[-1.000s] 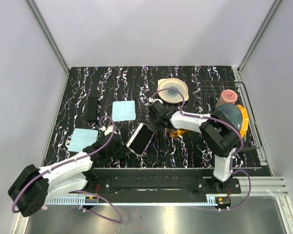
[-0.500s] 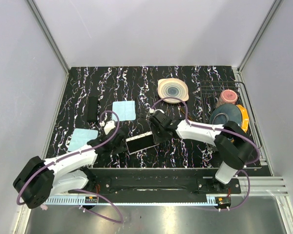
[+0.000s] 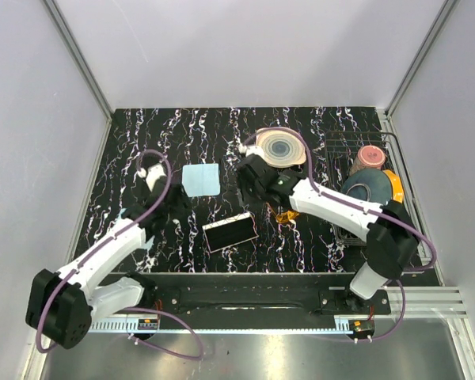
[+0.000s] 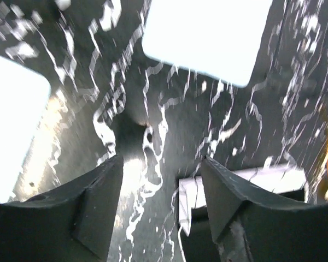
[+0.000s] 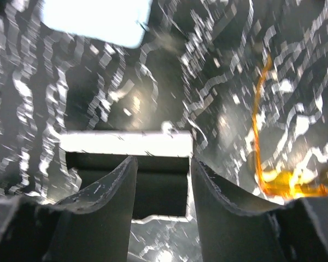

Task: Organize the sunglasses
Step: Move the glasses cleaning cloth to the center of the board.

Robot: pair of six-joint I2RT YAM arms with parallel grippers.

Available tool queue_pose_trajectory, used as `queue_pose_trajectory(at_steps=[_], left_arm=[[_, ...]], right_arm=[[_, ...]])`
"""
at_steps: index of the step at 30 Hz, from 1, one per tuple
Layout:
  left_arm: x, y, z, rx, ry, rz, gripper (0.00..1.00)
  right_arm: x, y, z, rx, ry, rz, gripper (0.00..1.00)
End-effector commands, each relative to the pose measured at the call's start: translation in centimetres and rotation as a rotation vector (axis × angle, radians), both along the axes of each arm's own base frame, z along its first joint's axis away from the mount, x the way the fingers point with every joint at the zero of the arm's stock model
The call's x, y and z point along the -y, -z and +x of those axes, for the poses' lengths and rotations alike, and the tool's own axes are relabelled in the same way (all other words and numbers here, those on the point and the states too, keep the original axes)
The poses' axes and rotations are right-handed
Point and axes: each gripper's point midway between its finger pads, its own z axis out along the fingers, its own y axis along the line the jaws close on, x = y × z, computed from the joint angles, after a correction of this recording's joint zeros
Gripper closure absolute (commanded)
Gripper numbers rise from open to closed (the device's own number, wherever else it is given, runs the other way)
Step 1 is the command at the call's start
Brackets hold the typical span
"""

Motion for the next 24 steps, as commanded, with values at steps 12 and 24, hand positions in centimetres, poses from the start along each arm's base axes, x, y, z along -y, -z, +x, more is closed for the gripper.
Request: queue_pose_trajectory(at_steps=[12, 24], left_arm=[[-4.4, -4.8, 14.9, 0.019, -0.049, -0.044, 0.29], [-3.8, -1.8, 20.7, -0.015, -0.023, -0.064, 0.28]], right_arm=[[-13.1, -0.6, 13.5, 0.096, -0.071, 0.185, 0.62], [-11.8, 3.1, 19.2, 0.076, -0.072, 0.185, 0.6]])
